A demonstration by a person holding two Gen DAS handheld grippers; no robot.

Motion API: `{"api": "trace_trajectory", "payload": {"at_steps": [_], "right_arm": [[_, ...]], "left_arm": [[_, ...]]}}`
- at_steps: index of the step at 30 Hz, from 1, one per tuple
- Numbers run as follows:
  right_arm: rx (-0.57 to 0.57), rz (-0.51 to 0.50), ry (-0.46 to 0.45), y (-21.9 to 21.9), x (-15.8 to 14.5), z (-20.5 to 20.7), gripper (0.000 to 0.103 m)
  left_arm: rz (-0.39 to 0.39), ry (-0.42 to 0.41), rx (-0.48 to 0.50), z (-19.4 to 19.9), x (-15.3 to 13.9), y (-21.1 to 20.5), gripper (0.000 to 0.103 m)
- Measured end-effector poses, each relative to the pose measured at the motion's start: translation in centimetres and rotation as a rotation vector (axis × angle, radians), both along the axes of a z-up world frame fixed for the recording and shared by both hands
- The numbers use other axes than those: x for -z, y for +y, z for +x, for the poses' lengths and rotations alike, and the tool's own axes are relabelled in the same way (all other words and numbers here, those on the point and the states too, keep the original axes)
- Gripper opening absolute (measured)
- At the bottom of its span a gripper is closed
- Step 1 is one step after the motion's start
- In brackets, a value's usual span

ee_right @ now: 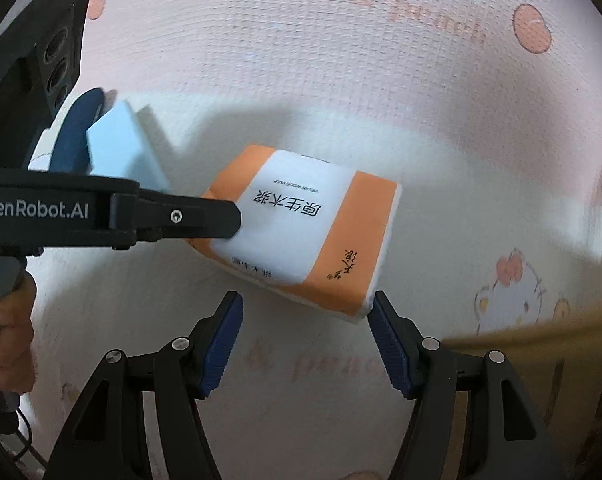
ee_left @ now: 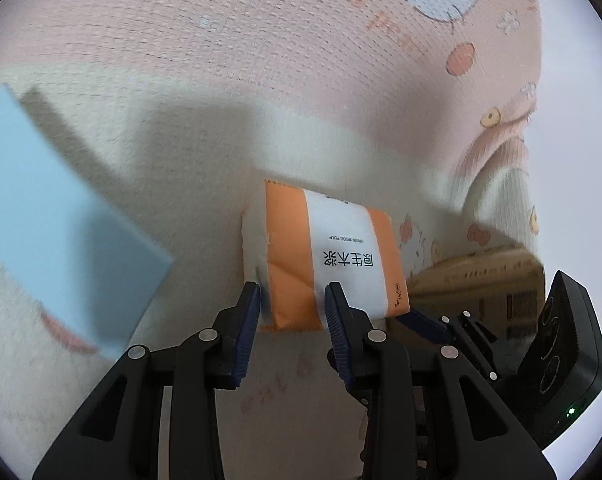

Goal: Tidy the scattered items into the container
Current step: 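Lift the tissue pack and carry it toward the cardboard box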

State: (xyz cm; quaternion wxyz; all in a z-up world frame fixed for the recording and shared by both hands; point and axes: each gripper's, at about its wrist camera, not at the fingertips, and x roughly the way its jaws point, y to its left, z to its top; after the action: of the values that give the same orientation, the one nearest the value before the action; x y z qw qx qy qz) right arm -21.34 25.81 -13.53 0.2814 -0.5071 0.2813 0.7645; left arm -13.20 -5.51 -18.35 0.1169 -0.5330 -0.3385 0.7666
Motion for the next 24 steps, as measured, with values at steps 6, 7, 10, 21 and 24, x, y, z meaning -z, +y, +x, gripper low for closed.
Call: {"api": "trace_trajectory", "payload": {"at_steps": [6,7,10,21,24], "right_arm": [[-0.012,-0.023,0.004,-4.8,-0.7,0.3,0.064],[-0.016,-0.022,0.005,-5.4,-0.8,0.4,0.064],[-0.023,-0.039,0.017,-6.9,-0.7,0.7,0.064],[0.018,-0.142,0.145,-8.6,-0.1,3.4,0.064],[0.020,-0.123,0.184,-8.7,-1.2,4.4,0.065]], "left_arm": [[-0.025,-0.020,0.011,3.5,-0.2,0.4,0.037],[-0.017,-0.030,0.006,4.2,0.0,0.3,0.037],[-0.014,-0.054,0.016,5.8,0.4,0.5,0.037],[0.009,-0.066,0.029,7.7,0.6,1.2,0.037],[0.031,-0.024,0.025,7.8,-0.3,1.1,0.040]]}}
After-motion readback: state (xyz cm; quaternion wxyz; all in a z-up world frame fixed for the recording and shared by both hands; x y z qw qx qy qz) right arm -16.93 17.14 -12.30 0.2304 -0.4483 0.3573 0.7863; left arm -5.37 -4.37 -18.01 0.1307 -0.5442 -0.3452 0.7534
